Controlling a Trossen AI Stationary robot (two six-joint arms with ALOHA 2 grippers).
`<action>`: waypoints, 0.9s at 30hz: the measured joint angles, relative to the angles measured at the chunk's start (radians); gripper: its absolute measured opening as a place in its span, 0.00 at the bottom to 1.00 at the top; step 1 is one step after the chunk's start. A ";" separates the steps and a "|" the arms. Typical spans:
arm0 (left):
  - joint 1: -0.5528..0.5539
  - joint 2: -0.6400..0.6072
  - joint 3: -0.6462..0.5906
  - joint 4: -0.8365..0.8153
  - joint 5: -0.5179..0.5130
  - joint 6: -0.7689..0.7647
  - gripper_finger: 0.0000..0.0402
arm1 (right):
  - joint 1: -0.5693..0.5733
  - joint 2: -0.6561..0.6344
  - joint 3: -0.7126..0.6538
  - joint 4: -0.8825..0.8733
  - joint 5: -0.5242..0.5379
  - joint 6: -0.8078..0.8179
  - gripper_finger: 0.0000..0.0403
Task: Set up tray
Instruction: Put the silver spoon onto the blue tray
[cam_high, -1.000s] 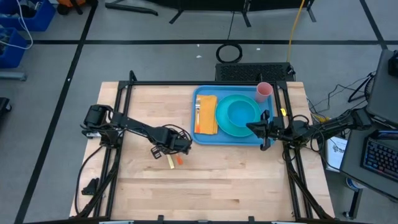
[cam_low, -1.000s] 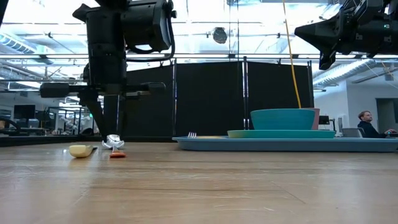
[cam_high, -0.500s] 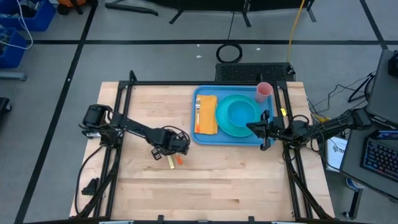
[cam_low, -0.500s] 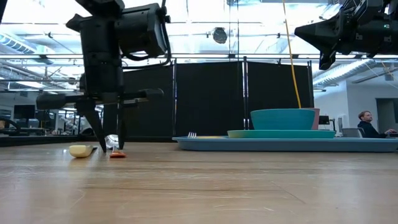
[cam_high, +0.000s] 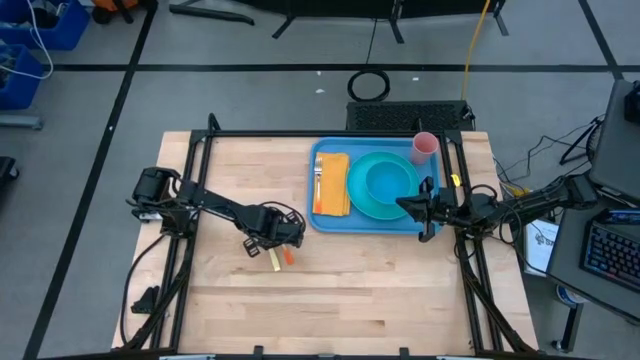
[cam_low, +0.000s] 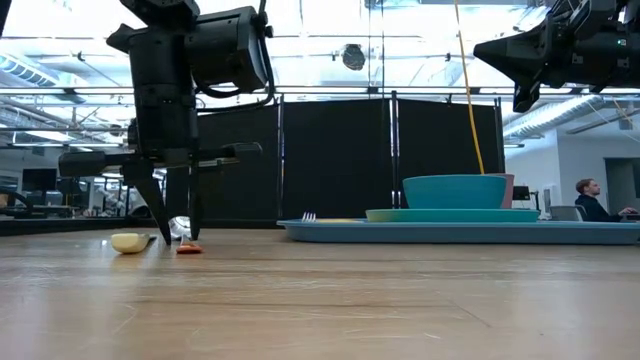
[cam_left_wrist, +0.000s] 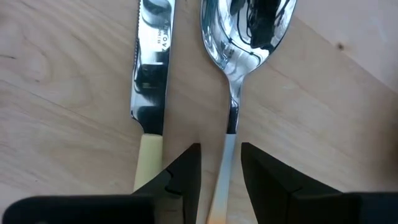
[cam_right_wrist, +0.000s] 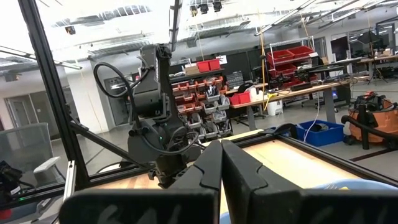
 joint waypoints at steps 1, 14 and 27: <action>0.000 0.000 0.000 -0.001 0.003 0.000 0.29 | 0.000 0.000 0.000 0.000 0.000 0.000 0.00; 0.000 0.002 -0.002 -0.009 0.008 0.018 0.23 | 0.000 0.000 0.000 0.000 0.000 0.000 0.00; -0.002 0.003 -0.003 -0.013 -0.012 0.042 0.04 | 0.000 0.000 0.000 0.000 0.000 0.000 0.00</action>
